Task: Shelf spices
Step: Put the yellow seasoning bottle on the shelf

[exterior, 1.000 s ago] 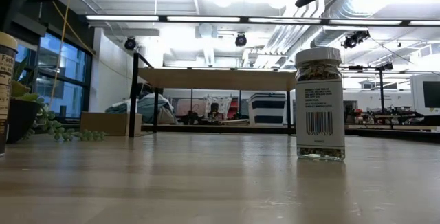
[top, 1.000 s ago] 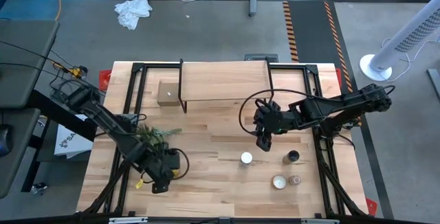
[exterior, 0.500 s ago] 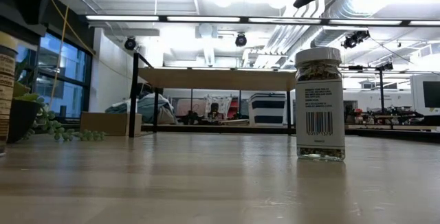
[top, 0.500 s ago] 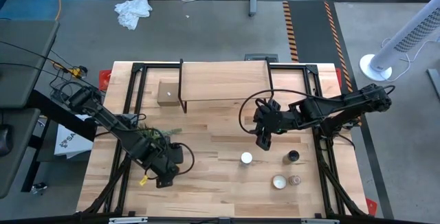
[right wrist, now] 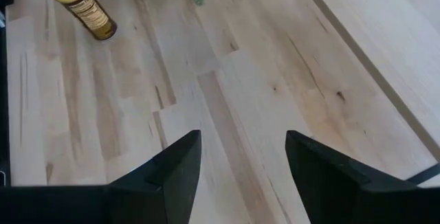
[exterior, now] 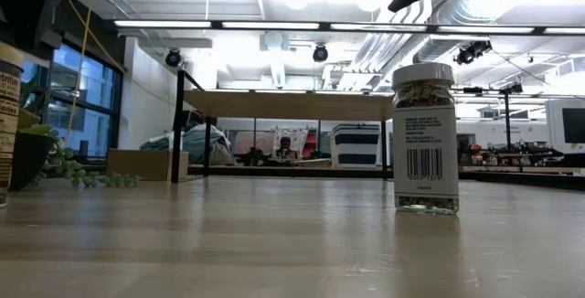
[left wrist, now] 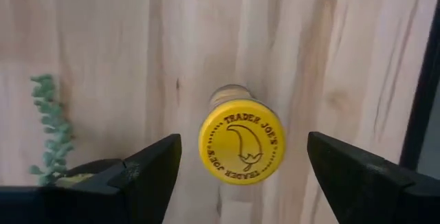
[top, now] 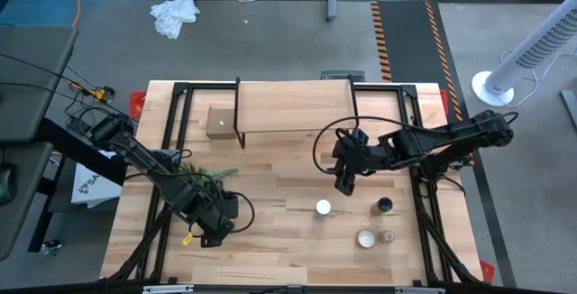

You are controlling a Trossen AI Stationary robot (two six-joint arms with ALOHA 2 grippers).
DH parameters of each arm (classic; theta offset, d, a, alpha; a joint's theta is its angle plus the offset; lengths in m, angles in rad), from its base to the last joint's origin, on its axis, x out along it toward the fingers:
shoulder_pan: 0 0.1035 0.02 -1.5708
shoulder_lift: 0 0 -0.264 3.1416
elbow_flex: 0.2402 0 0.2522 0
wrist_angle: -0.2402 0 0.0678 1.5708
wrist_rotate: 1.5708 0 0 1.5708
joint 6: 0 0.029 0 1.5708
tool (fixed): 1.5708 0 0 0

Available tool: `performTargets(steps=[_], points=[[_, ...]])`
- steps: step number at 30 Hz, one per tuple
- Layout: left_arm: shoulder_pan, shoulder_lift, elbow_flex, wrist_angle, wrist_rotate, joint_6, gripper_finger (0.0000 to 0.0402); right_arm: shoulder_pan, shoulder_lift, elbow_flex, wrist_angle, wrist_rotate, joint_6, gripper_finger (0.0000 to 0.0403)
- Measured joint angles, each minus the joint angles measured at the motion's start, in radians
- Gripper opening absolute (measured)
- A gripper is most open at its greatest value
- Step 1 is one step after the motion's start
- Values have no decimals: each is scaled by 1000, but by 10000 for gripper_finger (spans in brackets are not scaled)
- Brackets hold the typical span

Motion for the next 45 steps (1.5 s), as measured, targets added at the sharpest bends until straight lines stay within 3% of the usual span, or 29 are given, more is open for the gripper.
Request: performTargets(steps=[5,11,23,36,40,45], points=[[-5,4,0,-1,-79,46,312,0,0,0,-11,39,0,209],[-2,30,-1,9,-7,67,312,0,0,0,-29,50,0,209],[-4,124,-1,14,-19,68,312,0,0,0,-33,84,3,209],[8,242,-1,58,46,31,311,0,0,0,-34,84,11,209],[8,240,0,49,34,6,281,0,0,0,-35,84,11,209],[15,236,15,6,49,2,196,0,0,0,-36,84,10,209]])
